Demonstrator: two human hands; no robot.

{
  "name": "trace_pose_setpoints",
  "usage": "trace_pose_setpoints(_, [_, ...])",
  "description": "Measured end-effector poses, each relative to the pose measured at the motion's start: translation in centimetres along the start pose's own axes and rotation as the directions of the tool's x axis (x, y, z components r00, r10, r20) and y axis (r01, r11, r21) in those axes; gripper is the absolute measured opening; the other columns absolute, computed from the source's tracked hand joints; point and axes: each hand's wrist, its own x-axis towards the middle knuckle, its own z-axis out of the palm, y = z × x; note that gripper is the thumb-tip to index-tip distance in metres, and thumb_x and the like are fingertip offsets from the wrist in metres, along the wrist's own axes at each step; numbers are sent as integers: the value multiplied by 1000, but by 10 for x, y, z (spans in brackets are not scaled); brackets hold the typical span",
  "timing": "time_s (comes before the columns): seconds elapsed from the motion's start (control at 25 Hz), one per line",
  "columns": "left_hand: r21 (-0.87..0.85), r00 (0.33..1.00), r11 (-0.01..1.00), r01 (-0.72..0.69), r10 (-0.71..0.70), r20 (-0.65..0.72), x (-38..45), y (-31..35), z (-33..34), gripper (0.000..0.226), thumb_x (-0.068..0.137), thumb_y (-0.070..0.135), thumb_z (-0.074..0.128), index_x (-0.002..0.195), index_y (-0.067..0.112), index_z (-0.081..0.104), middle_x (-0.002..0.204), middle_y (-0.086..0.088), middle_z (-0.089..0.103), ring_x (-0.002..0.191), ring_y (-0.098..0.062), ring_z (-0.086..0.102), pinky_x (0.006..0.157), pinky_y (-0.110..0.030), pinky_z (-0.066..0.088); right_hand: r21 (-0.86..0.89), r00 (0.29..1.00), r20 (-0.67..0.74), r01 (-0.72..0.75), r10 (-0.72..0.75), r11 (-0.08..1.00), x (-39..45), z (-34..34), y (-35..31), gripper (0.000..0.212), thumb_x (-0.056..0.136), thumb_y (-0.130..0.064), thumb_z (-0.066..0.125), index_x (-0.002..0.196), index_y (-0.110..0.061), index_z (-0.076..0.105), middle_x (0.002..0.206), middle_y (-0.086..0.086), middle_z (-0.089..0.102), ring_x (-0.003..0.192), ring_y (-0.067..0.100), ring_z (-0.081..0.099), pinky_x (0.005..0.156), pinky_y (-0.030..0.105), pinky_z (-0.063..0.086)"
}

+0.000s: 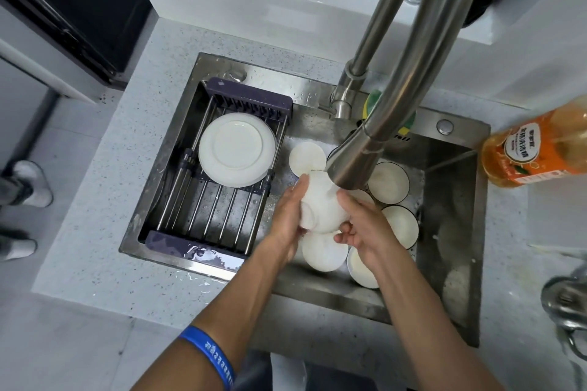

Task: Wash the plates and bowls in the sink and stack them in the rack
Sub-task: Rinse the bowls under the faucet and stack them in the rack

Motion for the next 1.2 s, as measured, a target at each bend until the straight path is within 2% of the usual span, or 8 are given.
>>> trace_pose_setpoints(0.24, [-21,997,1000,-3,5,82,-4,8,-31,55,77,34,76,122,5,65,117,-16,70,98,-26,67,74,-38,58,56,974,-121,-186,192,981,21,21,7,28,94,-46,55,86,-20,61,67,-2,59,57,14,51,52,25,43])
trace_pose_setpoints(0.36, [269,943,921,-283,215,254,-12,13,-29,29,82,9,76,112,10,72,109,-15,73,91,-20,67,78,-31,55,50,984,-41,-174,176,984,21,17,15,38,94,-54,50,97,-19,66,94,6,69,85,23,65,66,36,55])
trace_pose_setpoints(0.52, [736,678,-205,-645,292,675,-11,12,-34,26,81,18,74,107,24,77,98,-1,77,98,-22,69,99,-29,43,82,974,121,-201,190,976,19,6,19,32,95,-33,56,122,-17,62,121,17,65,95,40,68,65,45,59])
trace_pose_setpoints(0.64, [684,588,-525,-506,370,719,-12,3,-34,18,72,22,81,89,25,76,82,5,72,92,-23,65,104,-43,32,213,996,40,-83,77,973,20,7,24,44,86,3,43,121,-19,60,114,18,65,82,39,67,61,45,58])
trace_pose_setpoints(0.8, [682,507,-413,-604,461,728,-10,-12,-45,13,81,23,75,93,19,70,107,-2,68,110,-28,61,99,-38,35,162,995,-87,71,-57,984,12,17,30,57,81,7,37,123,-24,61,115,10,67,94,38,67,59,46,59])
trace_pose_setpoints(0.92, [673,740,403,-620,586,330,-21,-7,-41,61,76,21,82,132,26,59,149,5,45,139,-9,39,113,-23,31,167,978,-133,180,-159,969,8,20,27,54,83,7,38,121,-23,61,113,5,67,101,34,65,60,47,60])
trace_pose_setpoints(1.0, [126,945,937,-326,324,40,-31,0,-30,72,75,20,78,141,27,49,146,3,51,129,-7,51,103,-26,45,202,978,-116,192,-171,960,2,23,25,53,84,9,38,123,-22,60,114,4,66,102,33,64,59,43,60])
trace_pose_setpoints(1.2, [-129,994,992,-11,25,106,-34,5,-22,41,85,41,67,119,17,62,105,-7,71,84,-17,67,76,-34,56,368,1000,-12,-12,17,930,5,22,26,45,88,1,43,131,-8,51,119,24,65,87,43,69,54,37,56])
